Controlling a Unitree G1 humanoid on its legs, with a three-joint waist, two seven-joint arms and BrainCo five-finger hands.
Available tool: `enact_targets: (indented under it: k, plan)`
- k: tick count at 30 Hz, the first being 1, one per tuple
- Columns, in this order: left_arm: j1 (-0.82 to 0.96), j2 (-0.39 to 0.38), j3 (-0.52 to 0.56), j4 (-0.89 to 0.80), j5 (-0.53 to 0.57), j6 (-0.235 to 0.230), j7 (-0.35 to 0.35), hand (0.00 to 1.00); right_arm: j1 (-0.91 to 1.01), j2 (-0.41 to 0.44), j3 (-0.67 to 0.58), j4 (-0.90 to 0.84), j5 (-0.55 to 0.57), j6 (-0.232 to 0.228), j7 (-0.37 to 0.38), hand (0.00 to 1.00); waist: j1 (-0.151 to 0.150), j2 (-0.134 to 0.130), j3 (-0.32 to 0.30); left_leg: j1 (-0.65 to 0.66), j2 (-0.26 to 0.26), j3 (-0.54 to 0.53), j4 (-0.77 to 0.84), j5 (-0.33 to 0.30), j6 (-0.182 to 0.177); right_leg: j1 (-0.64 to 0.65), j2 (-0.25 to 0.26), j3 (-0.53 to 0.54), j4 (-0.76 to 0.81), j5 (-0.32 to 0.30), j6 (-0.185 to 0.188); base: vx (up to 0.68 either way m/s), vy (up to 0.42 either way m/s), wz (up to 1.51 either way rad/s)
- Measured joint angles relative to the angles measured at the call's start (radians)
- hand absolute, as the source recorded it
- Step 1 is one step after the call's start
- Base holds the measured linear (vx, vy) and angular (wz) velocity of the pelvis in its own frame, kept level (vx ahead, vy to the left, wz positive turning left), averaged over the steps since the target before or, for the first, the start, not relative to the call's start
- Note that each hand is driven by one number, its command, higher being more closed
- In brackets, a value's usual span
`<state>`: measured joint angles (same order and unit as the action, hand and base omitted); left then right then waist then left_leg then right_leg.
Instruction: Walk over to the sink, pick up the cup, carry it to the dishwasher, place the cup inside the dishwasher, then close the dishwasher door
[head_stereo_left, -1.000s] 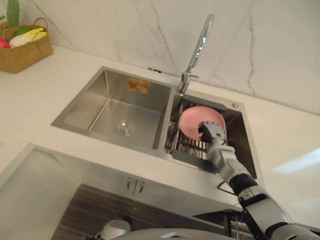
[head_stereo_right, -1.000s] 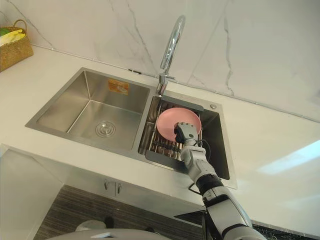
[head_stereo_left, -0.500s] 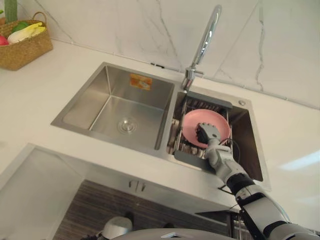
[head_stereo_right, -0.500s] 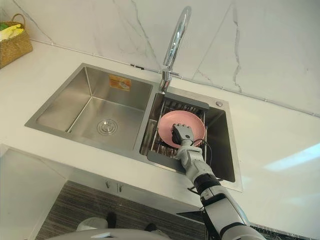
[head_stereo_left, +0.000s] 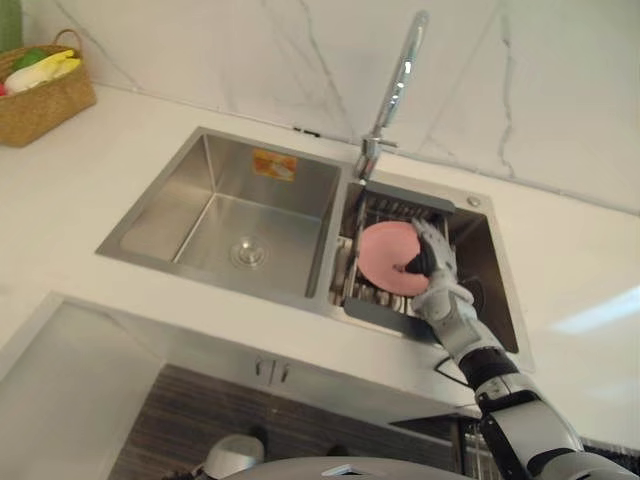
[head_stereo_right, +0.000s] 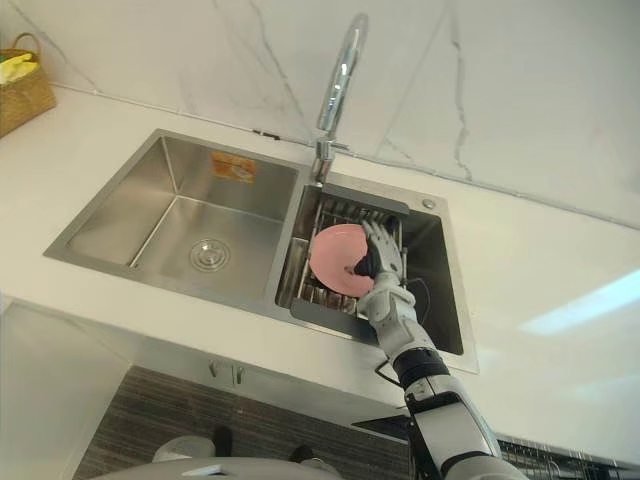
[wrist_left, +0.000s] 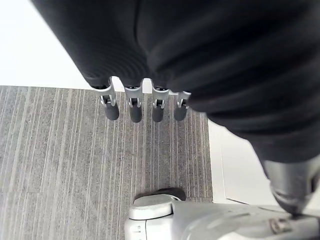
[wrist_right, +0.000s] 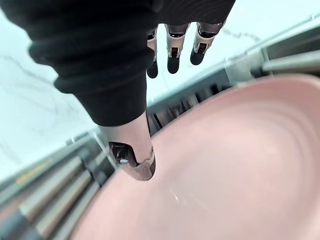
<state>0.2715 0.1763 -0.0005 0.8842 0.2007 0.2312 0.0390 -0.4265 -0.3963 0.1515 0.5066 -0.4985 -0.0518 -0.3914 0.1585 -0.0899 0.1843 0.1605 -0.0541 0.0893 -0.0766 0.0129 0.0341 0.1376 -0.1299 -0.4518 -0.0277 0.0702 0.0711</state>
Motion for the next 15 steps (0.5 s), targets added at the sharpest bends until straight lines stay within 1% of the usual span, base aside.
enact_targets:
  k: [2, 3, 5, 6, 8, 9, 10, 11, 12, 13, 14, 15]
  plan:
    - [0.0, -0.001, 0.0, 0.0, 0.0, 0.001, 0.0, 0.0, 0.021, -0.002, -0.062, -0.111, 0.057, -0.016, 0.015, 0.0, -0.013, -0.001, -0.001, 0.006, 0.002, 0.022, 0.0, -0.005, -0.001, -0.001, 0.003, 0.016, -0.001, 0.002, -0.001, -0.01, 0.014, -0.23]
    - [0.001, -0.001, 0.0, 0.0, 0.0, 0.002, 0.0, 0.0, 0.026, -0.003, -0.074, -0.133, 0.074, -0.019, 0.023, 0.0, -0.016, -0.001, -0.001, 0.009, 0.003, 0.025, 0.0, -0.006, 0.0, -0.001, 0.004, 0.023, -0.002, 0.003, -0.001, 0.0, 0.014, -0.27]
    - [0.01, -0.001, 0.004, 0.0, 0.0, 0.003, 0.0, 0.0, 0.05, -0.008, -0.097, -0.205, 0.122, -0.039, 0.085, 0.0, -0.033, -0.003, -0.007, 0.016, 0.005, 0.044, 0.0, -0.013, -0.002, -0.002, 0.008, 0.043, -0.007, 0.004, -0.002, 0.0, 0.011, -0.27]
    - [0.011, -0.001, 0.005, 0.0, 0.0, 0.004, 0.0, 0.0, 0.059, -0.009, -0.101, -0.223, 0.128, -0.044, 0.103, 0.0, -0.035, -0.002, -0.009, 0.017, 0.006, 0.049, 0.0, -0.015, -0.002, -0.002, 0.01, 0.048, -0.01, 0.006, -0.003, 0.01, 0.01, -0.22]
    - [0.015, -0.002, 0.013, 0.0, 0.0, 0.007, 0.0, 0.0, 0.091, -0.01, -0.106, -0.265, 0.149, -0.063, 0.196, 0.0, -0.053, -0.006, -0.013, 0.016, 0.008, 0.053, 0.005, -0.018, -0.001, -0.002, 0.013, 0.055, -0.016, 0.008, -0.003, 0.02, 0.004, -0.12]
    - [0.015, -0.003, 0.017, 0.0, 0.0, 0.008, 0.0, 0.0, 0.099, -0.011, -0.106, -0.269, 0.148, -0.067, 0.221, 0.0, -0.056, -0.006, -0.015, 0.016, 0.009, 0.054, 0.005, -0.018, -0.002, -0.002, 0.014, 0.056, -0.017, 0.008, -0.003, 0.02, -0.001, -0.07]
    - [0.015, -0.006, 0.02, -0.001, -0.001, 0.01, 0.001, 0.0, 0.127, -0.019, -0.107, -0.291, 0.148, -0.073, 0.287, 0.0, -0.06, -0.004, -0.017, 0.016, 0.011, 0.061, 0.005, -0.019, -0.001, -0.002, 0.016, 0.059, -0.02, 0.009, -0.003, 0.02, -0.001, -0.08]
    - [0.015, -0.008, 0.021, -0.001, -0.001, 0.013, 0.002, 0.0, 0.139, -0.024, -0.107, -0.3, 0.148, -0.079, 0.328, 0.0, -0.061, -0.003, -0.018, 0.016, 0.012, 0.064, 0.006, -0.02, 0.0, -0.003, 0.017, 0.061, -0.021, 0.009, -0.004, 0.02, -0.001, -0.09]
    - [0.016, -0.009, 0.021, -0.001, -0.001, 0.014, 0.002, 0.0, 0.144, -0.026, -0.107, -0.301, 0.148, -0.081, 0.352, 0.0, -0.062, -0.002, -0.019, 0.016, 0.012, 0.066, 0.007, -0.02, 0.0, -0.004, 0.018, 0.062, -0.022, 0.01, -0.004, 0.02, 0.003, -0.11]
    - [0.016, -0.01, 0.021, -0.001, -0.002, 0.016, 0.003, 0.0, 0.149, -0.029, -0.107, -0.301, 0.147, -0.081, 0.404, 0.0, -0.066, 0.001, -0.021, 0.015, 0.013, 0.074, 0.007, -0.022, 0.0, -0.006, 0.019, 0.064, -0.023, 0.012, -0.005, 0.01, 0.004, -0.12]
    - [0.016, -0.011, 0.021, -0.001, -0.002, 0.019, 0.003, 0.0, 0.149, -0.031, -0.105, -0.301, 0.147, -0.081, 0.429, 0.0, -0.068, 0.002, -0.021, 0.014, 0.014, 0.075, 0.008, -0.022, 0.0, -0.007, 0.02, 0.066, -0.025, 0.013, -0.005, 0.02, 0.007, -0.11]
    - [0.016, -0.012, 0.021, -0.001, -0.003, 0.023, 0.004, 0.0, 0.15, -0.037, -0.103, -0.301, 0.146, -0.083, 0.474, 0.0, -0.074, 0.004, -0.023, 0.012, 0.014, 0.077, 0.014, -0.03, -0.005, -0.008, 0.02, 0.067, -0.027, 0.015, -0.005, 0.03, 0.01, -0.06]
